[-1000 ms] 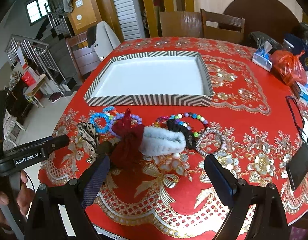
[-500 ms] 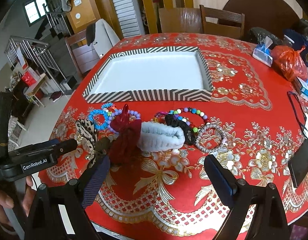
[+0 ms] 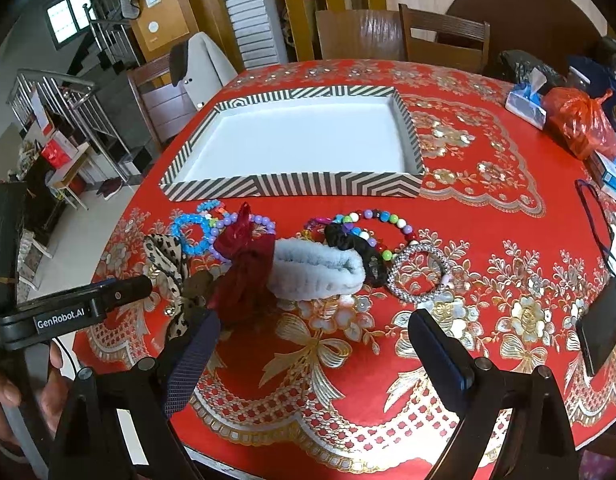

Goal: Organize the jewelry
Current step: 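Close the left tool on the leopard-print bow while the right tool grasps the red bow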

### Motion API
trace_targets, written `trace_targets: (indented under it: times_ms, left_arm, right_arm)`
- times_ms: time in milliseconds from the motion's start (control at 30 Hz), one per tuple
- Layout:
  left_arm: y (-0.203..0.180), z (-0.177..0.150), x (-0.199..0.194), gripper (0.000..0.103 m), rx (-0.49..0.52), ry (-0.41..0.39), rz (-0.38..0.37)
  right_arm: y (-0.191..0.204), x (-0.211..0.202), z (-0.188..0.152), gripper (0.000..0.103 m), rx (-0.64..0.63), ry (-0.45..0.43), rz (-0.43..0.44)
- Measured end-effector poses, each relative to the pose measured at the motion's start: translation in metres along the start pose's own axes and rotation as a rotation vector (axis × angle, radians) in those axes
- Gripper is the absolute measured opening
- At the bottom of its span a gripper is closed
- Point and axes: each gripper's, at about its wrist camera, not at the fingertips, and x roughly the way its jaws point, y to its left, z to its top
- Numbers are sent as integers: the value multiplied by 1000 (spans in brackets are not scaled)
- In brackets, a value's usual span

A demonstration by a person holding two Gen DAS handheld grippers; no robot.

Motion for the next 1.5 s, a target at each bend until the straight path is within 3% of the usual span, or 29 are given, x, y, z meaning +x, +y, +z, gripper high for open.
trace_targets:
  times_ms: [300,667,767,833,933,1200,1367,1500]
  left_arm:
    - [-10,3,20,64,-1,56,-3]
    - [-19,9,53,62,-6,98,49]
    - [-23,9,55,45,23,95,60]
    - [-25,10,56,24,52,96,61]
    - [-18,11,51,16,50,85,63]
    - [7,15,24,15,16,34,83]
    - [19,14,14,15,-13,16,100]
    - [27,16,11,15,-39,9,116]
  right_arm:
    - [-6,0,0,94,8,10,1]
    - [-5,0,19,94,-30,-2,31]
    - [7,4,31,89,-91,-2,50]
    - [17,10,41,82,-140,10,71]
    - [30,20,54,77,-211,23,80]
    - [66,72,73,73,-428,160,98]
    - [70,102,67,55,-467,283,130]
    - [71,111,58,55,-471,332,140]
